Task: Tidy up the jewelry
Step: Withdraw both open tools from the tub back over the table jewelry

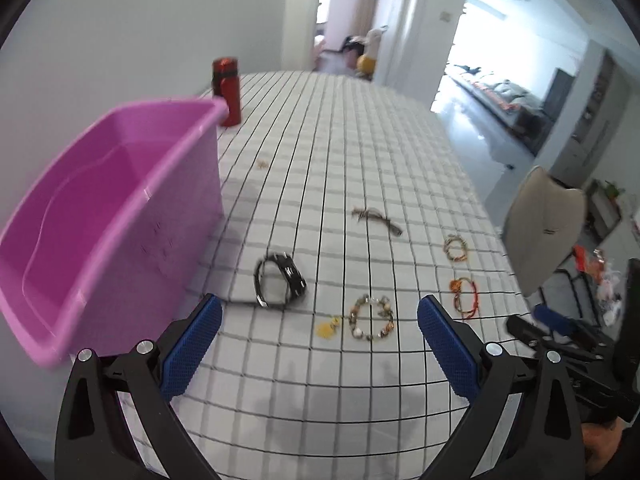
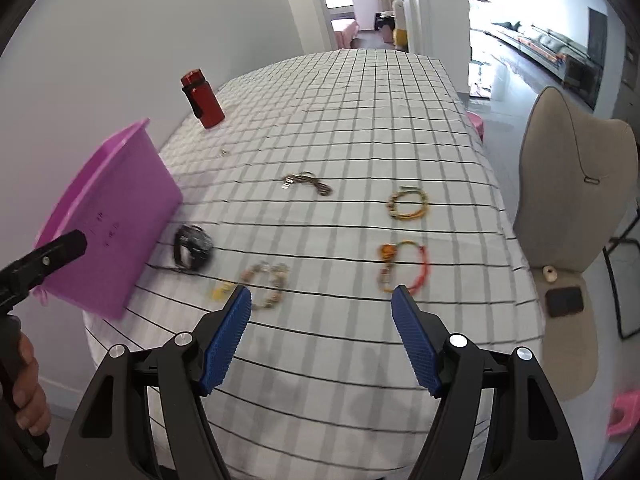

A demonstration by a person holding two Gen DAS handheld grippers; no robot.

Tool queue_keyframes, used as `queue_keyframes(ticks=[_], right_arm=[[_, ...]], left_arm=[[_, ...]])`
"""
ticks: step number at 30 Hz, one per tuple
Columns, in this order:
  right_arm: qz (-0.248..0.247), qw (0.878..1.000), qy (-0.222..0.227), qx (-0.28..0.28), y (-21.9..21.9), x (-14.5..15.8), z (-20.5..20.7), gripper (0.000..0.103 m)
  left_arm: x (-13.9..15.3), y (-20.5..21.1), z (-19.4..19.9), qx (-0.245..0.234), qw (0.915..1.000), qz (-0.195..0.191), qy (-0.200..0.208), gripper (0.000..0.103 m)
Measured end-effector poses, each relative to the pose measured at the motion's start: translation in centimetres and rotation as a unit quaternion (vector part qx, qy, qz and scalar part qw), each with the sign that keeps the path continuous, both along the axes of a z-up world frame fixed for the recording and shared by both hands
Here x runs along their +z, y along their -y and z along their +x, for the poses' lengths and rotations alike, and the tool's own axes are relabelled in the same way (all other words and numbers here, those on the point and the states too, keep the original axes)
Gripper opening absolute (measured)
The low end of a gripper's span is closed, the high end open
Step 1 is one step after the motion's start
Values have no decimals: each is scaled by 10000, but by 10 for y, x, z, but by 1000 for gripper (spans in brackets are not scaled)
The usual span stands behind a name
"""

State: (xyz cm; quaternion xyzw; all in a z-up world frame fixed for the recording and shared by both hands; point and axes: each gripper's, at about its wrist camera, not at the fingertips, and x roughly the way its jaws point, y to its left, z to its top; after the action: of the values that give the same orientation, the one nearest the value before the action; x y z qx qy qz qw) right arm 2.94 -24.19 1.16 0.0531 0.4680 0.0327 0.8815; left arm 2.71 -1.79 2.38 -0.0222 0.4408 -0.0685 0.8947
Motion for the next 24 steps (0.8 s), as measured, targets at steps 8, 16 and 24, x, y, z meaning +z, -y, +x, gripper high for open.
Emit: queue_keyframes(ticks=[8,16,24], right_arm=[[-63,9990,-246,371,54,-28,13,70],[-95,9991,-264,311,62,-53,27,70],[-208,9992,-307,165,58,-83,45,70]], left_arm=[[-31,35,-12,673,9975,108,-179,96],[-69,54,-8,596,9975,206,-333,96],[-110,67,14,436,9984,214,-288,96]])
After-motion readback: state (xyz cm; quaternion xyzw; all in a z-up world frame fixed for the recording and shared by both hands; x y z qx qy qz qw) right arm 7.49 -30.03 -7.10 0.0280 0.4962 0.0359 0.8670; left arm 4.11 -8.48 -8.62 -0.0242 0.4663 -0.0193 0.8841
